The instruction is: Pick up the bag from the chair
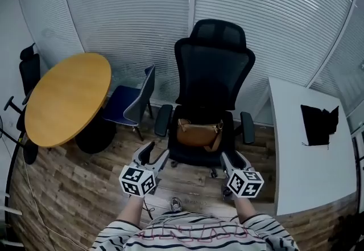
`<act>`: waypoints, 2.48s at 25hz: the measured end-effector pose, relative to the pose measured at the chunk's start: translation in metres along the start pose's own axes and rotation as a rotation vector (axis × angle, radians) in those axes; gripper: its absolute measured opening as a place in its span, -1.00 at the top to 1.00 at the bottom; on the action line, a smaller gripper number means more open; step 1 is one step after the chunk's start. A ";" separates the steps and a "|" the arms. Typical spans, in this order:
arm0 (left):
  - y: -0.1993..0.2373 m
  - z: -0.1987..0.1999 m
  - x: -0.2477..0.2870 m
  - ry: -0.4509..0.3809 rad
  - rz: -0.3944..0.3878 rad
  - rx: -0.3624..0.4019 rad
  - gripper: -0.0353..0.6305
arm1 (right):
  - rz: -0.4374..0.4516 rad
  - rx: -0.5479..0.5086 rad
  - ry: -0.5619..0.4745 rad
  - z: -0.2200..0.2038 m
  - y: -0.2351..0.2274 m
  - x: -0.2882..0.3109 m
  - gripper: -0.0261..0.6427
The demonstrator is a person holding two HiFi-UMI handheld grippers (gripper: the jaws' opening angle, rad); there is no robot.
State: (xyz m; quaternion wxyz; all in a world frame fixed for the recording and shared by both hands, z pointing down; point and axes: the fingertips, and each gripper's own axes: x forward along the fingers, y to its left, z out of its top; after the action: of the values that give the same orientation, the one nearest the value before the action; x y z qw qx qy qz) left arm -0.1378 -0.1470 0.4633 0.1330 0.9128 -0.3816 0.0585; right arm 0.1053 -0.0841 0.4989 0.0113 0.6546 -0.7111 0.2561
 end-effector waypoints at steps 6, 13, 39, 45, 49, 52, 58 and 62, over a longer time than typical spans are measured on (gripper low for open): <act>0.020 -0.011 0.034 0.048 -0.082 0.003 0.21 | -0.063 0.013 0.000 -0.013 -0.005 0.023 0.31; 0.033 -0.040 0.082 0.120 -0.108 -0.001 0.21 | -0.117 0.020 0.019 -0.018 -0.030 0.054 0.31; 0.106 -0.158 0.273 0.299 0.112 -0.118 0.17 | -0.078 0.019 0.185 -0.057 -0.180 0.251 0.31; 0.119 -0.190 0.299 0.332 0.144 -0.196 0.13 | -0.055 0.020 0.240 -0.084 -0.197 0.284 0.31; 0.130 -0.207 0.314 0.352 0.169 -0.226 0.11 | -0.094 0.042 0.238 -0.099 -0.209 0.302 0.30; 0.141 -0.216 0.317 0.361 0.196 -0.238 0.11 | -0.107 0.089 0.212 -0.107 -0.215 0.315 0.25; 0.155 -0.232 0.327 0.328 0.207 -0.313 0.10 | -0.062 0.155 0.222 -0.120 -0.213 0.336 0.22; 0.158 -0.238 0.338 0.294 0.197 -0.380 0.10 | -0.041 0.206 0.257 -0.136 -0.213 0.344 0.22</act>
State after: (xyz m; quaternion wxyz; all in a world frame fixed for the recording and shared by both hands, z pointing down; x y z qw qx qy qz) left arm -0.0144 -0.4155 0.7927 0.3499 0.8116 -0.4493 0.1305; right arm 0.2124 -0.3534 0.8128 0.0403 0.6287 -0.6602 0.4091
